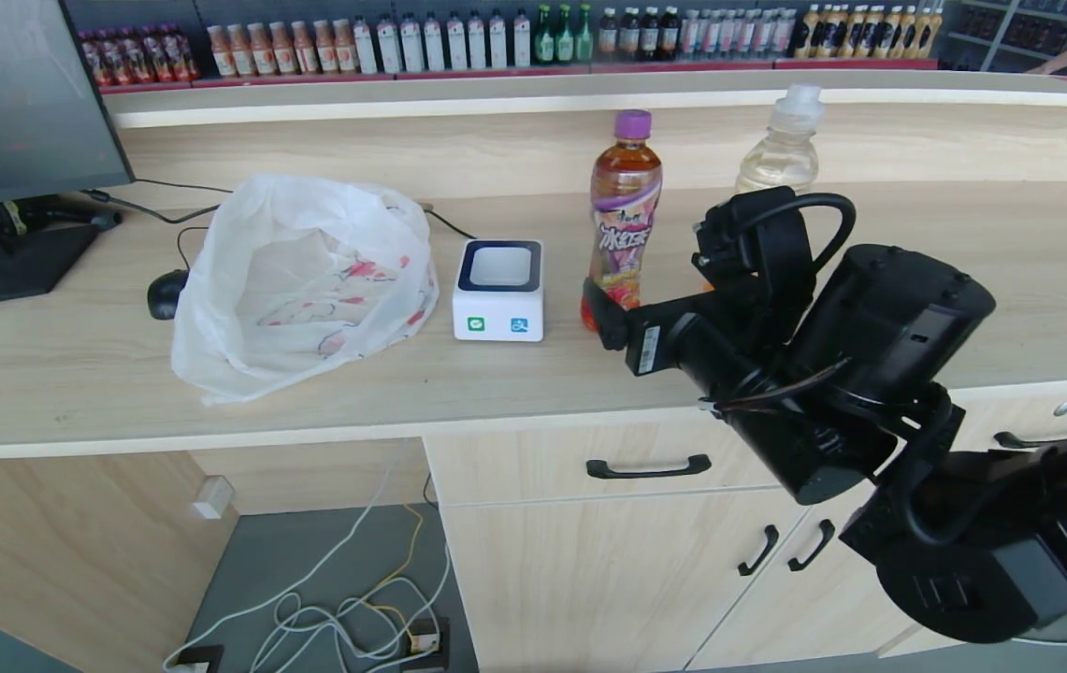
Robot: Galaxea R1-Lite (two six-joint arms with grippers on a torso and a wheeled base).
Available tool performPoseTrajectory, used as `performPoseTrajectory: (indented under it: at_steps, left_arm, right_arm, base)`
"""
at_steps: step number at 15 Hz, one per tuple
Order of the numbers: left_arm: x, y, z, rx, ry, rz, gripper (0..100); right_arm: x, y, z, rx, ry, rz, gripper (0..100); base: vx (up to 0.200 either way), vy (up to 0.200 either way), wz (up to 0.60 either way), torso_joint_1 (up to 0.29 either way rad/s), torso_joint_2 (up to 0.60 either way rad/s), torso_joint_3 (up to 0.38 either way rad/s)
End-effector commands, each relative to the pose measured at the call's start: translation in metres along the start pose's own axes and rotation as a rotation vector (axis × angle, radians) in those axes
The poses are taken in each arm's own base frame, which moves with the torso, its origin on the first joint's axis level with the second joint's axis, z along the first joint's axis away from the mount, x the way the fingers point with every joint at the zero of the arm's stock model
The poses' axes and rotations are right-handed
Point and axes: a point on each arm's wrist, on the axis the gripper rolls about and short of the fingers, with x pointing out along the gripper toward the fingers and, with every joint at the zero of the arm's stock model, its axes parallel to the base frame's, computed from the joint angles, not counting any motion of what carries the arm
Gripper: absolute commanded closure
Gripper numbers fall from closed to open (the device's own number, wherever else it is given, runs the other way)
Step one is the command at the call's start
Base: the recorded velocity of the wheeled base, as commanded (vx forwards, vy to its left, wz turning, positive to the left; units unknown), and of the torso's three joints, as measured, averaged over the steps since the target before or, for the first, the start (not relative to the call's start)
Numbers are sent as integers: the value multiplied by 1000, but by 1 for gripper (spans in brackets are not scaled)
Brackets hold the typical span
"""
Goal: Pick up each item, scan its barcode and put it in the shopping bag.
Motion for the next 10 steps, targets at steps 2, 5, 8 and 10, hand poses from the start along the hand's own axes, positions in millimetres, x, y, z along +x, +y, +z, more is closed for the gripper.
performPoseTrajectory:
  at_steps: [2,5,8,10]
  left_arm:
    - [0,0,0,0,1,0,0]
    - [0,0,0,0,-1,0,0]
    - [0,0,0,0,1,0,0]
    - [0,0,0,0,1,0,0]
  right_arm:
    - [13,5,-8,-1,4,-4,0]
    - [25,5,-15,-2,5,-19,0]
    - [37,4,-17,3,-13,-29,0]
    - [43,6,-17,6,-23,-33,0]
  base:
    - [0,0,0,0,0,0]
    - [0,0,0,0,0,0]
    - [0,0,0,0,0,0]
    - [0,0,0,0,0,0]
